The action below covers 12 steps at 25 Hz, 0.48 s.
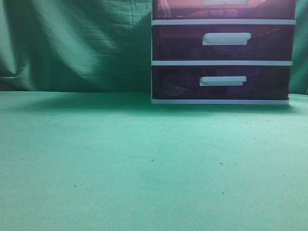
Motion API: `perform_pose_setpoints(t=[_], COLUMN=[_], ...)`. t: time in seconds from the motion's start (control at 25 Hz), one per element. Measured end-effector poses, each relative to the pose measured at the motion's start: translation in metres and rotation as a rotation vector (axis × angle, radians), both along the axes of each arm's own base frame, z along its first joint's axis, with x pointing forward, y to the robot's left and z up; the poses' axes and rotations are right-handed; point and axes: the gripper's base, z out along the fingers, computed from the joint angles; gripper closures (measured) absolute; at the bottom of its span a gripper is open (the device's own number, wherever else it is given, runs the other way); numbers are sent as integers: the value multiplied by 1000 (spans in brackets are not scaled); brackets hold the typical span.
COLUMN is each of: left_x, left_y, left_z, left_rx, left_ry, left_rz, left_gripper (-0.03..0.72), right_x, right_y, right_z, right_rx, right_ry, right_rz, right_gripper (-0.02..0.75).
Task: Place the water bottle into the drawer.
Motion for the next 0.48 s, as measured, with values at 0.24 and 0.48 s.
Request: perform_pose_setpoints(t=[0.24,0.48], left_x=[7,13], left_y=[0,-2], left_z=[-24,-44], left_rx=[1,36], left_ry=[68,148], left_rz=[43,65], left_gripper=[688,688], right_x=[-54,-113], right_y=[7,12], right_z=[-56,-103], right_rx=[12,31], right_ry=[77,0], right_rz=[-6,-98], right_gripper=[738,738])
